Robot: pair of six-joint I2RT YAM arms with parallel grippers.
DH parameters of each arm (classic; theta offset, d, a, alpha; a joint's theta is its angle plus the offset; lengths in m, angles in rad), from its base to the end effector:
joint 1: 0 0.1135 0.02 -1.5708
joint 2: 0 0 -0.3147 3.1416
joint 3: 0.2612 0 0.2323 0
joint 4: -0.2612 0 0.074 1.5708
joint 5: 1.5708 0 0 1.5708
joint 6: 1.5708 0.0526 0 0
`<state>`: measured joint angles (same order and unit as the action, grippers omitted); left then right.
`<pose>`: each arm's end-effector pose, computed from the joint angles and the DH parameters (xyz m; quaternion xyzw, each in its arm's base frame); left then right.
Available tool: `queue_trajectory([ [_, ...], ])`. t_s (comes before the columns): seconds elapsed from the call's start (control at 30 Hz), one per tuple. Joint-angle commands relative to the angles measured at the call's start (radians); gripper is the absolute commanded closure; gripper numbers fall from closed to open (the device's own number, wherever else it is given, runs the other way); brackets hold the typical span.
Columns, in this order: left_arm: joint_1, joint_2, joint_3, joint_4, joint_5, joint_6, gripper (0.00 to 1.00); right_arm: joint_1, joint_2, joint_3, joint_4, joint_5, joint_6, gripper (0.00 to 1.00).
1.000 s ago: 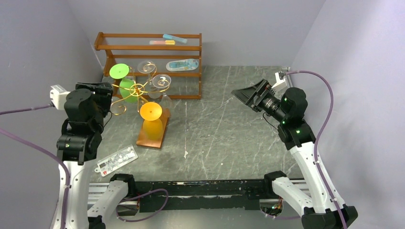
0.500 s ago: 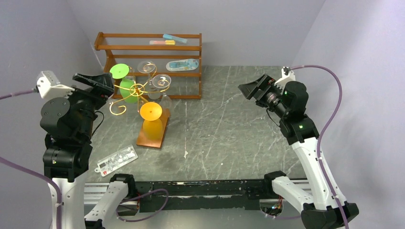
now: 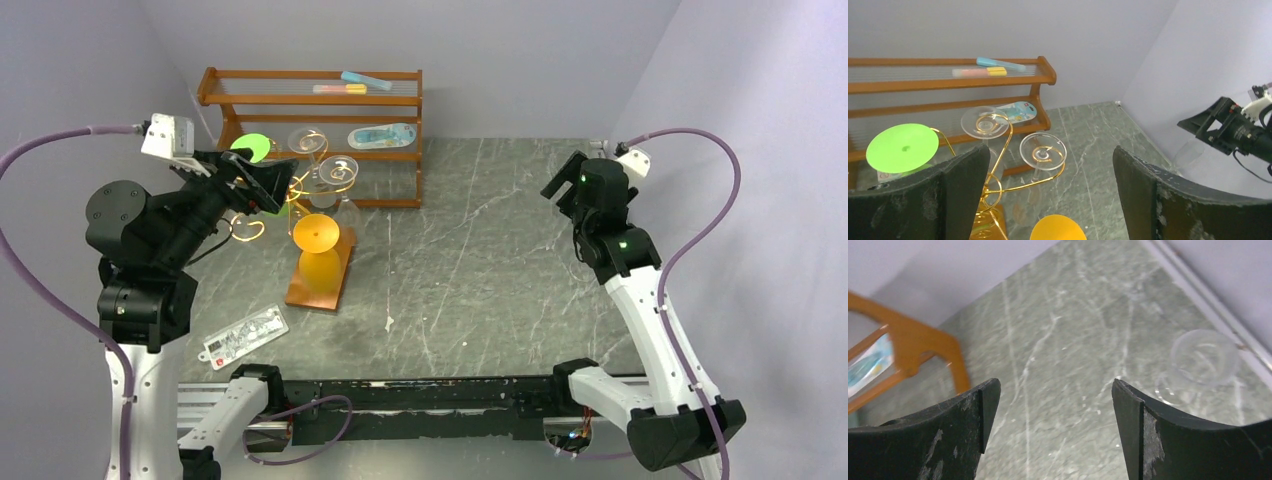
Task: Place the wine glass upside down on the wine glass rack
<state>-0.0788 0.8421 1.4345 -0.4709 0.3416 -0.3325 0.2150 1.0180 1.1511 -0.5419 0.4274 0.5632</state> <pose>0.0841 -0.0243 0.5383 0.0436 0.6641 -0.2610 0.6993 0.1815 0.0173 0.4221 0.2562 0.7844 0.0394 0.5635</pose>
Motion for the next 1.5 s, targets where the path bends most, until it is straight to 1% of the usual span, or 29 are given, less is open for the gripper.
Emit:
queue_trajectory([
  [0.0, 0.002, 0.002, -0.028, 0.059, 0.103, 0.077, 0.04, -0.017, 0.038, 0.05, -0.082, 0.259, 0.003, 0.14],
  [0.07, -0.015, 0.006, -0.038, 0.06, 0.077, 0.093, 0.04, -0.036, 0.061, 0.06, -0.109, 0.301, 0.015, 0.14],
  [0.13, -0.033, 0.011, -0.036, 0.047, 0.033, 0.101, 0.04, -0.062, 0.081, 0.06, -0.121, 0.306, 0.018, 0.15],
  [0.23, -0.066, 0.024, -0.01, -0.012, -0.034, 0.107, 0.04, -0.11, 0.096, 0.046, -0.127, 0.301, 0.014, 0.23],
  [0.3, -0.08, 0.02, -0.008, -0.027, -0.04, 0.115, 0.04, -0.146, 0.102, 0.031, -0.123, 0.308, 0.008, 0.29],
  [0.37, -0.098, 0.007, -0.019, -0.022, -0.036, 0.121, 0.04, -0.167, 0.103, 0.007, -0.096, 0.305, -0.002, 0.31],
  [0.5, -0.139, 0.006, -0.029, -0.024, -0.053, 0.129, 0.04, -0.207, 0.134, -0.001, -0.06, 0.248, -0.019, 0.36],
  [0.6, -0.17, 0.014, -0.019, -0.048, -0.118, 0.119, 0.04, -0.244, 0.177, 0.011, -0.055, 0.194, -0.024, 0.46],
  [0.77, -0.196, 0.01, -0.023, -0.059, -0.189, 0.115, 0.04, -0.284, 0.198, -0.004, -0.063, 0.153, 0.001, 0.54],
  [0.93, -0.221, 0.007, -0.026, -0.06, -0.211, 0.122, 0.04, -0.299, 0.198, -0.047, -0.057, 0.114, 0.011, 0.56],
  [1.1, -0.228, -0.002, -0.034, -0.063, -0.229, 0.122, 0.04, -0.301, 0.209, -0.058, -0.046, 0.062, 0.004, 0.61],
  [1.23, -0.228, -0.009, -0.04, -0.056, -0.23, 0.117, 0.04, -0.301, 0.214, -0.065, -0.038, 0.021, 0.003, 0.74],
  [1.3, -0.228, -0.01, -0.041, -0.052, -0.224, 0.109, 0.04, -0.301, 0.21, -0.062, -0.048, 0.012, 0.016, 0.85],
  [1.33, -0.228, -0.007, -0.038, -0.054, -0.219, 0.105, 0.04, -0.301, 0.198, -0.061, -0.045, 0.003, 0.025, 0.94],
  [1.37, -0.228, -0.003, -0.036, -0.055, -0.211, 0.1, 0.04, -0.301, 0.183, -0.067, -0.03, -0.011, 0.02, 0.98],
  [1.4, -0.228, 0.0, -0.032, -0.056, -0.205, 0.096, 0.04, -0.301, 0.166, -0.071, -0.018, -0.021, 0.025, 1.0],
  [1.47, -0.228, 0.008, -0.025, -0.06, -0.193, 0.084, 0.04, -0.301, 0.142, -0.072, -0.008, -0.037, 0.034, 1.0],
])
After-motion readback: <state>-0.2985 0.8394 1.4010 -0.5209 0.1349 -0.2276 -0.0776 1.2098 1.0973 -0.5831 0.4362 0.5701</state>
